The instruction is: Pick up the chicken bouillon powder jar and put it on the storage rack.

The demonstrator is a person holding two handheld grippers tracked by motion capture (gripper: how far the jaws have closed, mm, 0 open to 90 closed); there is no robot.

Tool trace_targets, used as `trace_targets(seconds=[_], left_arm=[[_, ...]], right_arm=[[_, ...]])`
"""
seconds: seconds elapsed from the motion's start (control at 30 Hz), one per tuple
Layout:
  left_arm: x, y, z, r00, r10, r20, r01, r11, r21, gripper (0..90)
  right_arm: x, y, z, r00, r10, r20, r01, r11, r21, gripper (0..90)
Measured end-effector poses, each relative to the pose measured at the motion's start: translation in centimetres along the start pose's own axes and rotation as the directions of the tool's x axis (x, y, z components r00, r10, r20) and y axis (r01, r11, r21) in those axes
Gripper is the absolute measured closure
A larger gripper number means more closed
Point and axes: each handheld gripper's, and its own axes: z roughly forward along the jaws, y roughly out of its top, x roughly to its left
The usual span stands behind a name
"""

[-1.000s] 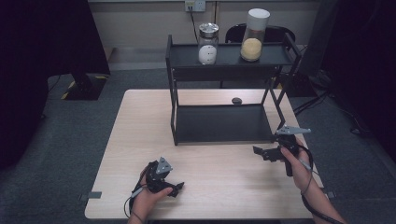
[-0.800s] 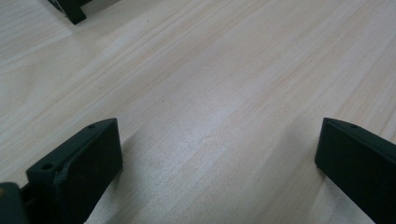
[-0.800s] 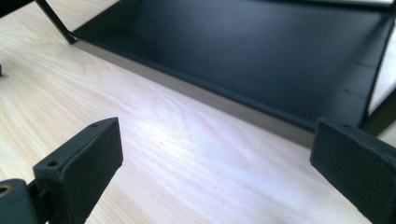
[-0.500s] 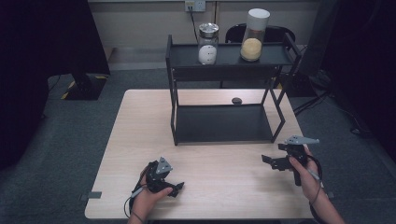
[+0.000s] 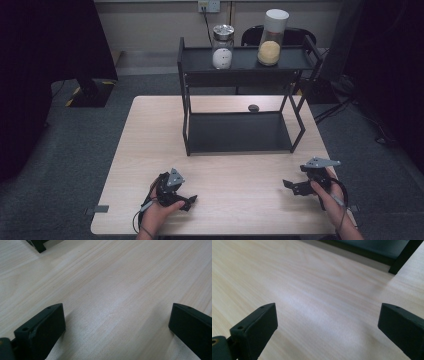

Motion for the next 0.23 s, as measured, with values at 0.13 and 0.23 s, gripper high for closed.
trace_targets(seconds=[0.13, 0.23], left_arm=[[0.0, 0.0, 0.0, 1.0000, -0.001, 0.000, 0.001, 1.0000, 0.000, 0.0], [0.0, 0.0, 0.0, 1.0000, -0.001, 0.001, 0.001, 1.0000, 0.001, 0.0]], right_arm=[[1.1, 0.3, 0.0, 0.9970, -0.074, 0.022, 0.073, 0.996, 0.051, 1.7], [1.6, 0.2, 0.0, 0.9952, -0.096, 0.020, 0.094, 0.993, 0.066, 1.8]])
